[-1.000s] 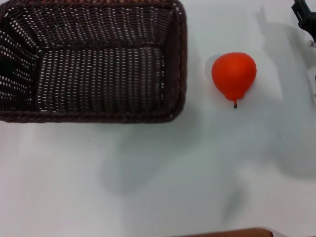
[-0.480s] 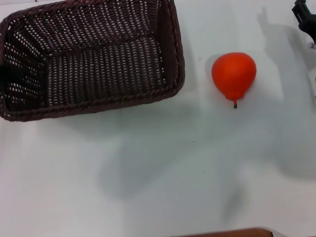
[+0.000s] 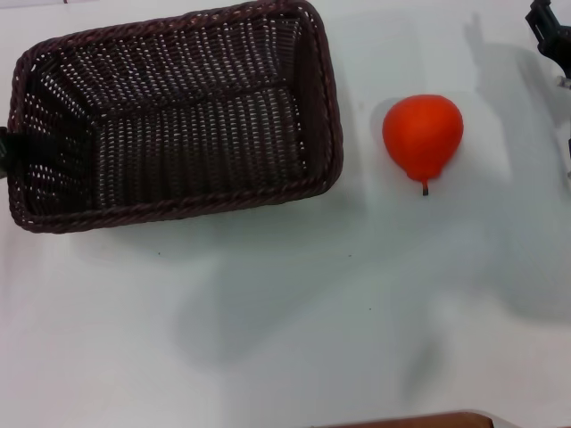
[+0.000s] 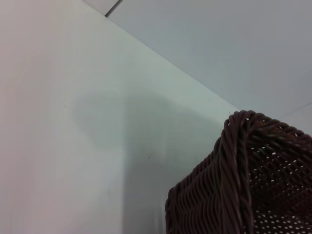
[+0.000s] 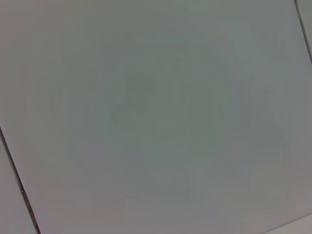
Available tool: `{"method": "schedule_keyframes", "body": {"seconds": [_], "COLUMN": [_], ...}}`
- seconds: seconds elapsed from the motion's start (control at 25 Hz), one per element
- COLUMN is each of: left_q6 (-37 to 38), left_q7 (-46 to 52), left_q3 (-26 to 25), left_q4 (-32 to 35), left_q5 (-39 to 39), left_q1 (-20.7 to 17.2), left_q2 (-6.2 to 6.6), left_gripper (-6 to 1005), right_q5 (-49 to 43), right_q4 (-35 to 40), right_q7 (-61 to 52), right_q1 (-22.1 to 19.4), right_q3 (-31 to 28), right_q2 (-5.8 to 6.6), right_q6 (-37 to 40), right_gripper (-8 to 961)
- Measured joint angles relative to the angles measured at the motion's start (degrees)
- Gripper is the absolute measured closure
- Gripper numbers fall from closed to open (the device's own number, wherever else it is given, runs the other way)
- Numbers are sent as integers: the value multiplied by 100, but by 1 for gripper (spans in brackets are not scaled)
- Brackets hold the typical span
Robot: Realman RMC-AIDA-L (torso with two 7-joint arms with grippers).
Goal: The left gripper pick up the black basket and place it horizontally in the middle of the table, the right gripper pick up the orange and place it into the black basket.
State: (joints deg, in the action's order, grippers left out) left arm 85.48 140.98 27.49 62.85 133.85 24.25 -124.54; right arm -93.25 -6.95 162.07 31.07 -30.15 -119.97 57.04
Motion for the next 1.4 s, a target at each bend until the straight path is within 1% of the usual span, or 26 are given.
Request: {"method": "schedule_keyframes", "body": {"seconds": [0.2,0.72,0.92,1.16,1.28,1.4], "left_q6": [-88,-49,68,150,191,221], "left_q7": [-7,173,257,227,125,-193], "left_q3": [231,326,393,345,319,181], "left_q4": [-50,-203,-202,-200,-156,-150], "left_q5": [-235,-412,-452,-480,-622,-1043], "left_q1": [-113,-193,-286,-333,-374,-450], "left_q2": [0,8,24,53,55,86], "left_gripper": [860,859,679,443,427,416], "right_q5": [0,0,0,-11,-31,-39], "right_q4": [1,1,1,0,0,0], "right_q7": [0,0,0,4,4,2], "right_q1": [5,5,29,81,105,116], "right_q3": [0,-108,-143,-139,-114,-114], "right_q2": [0,9,9,9,9,9], "right_q6": [-20,-21,-52,-75,-58,-10], "right_gripper": [74,74,75,75,75,75]}}
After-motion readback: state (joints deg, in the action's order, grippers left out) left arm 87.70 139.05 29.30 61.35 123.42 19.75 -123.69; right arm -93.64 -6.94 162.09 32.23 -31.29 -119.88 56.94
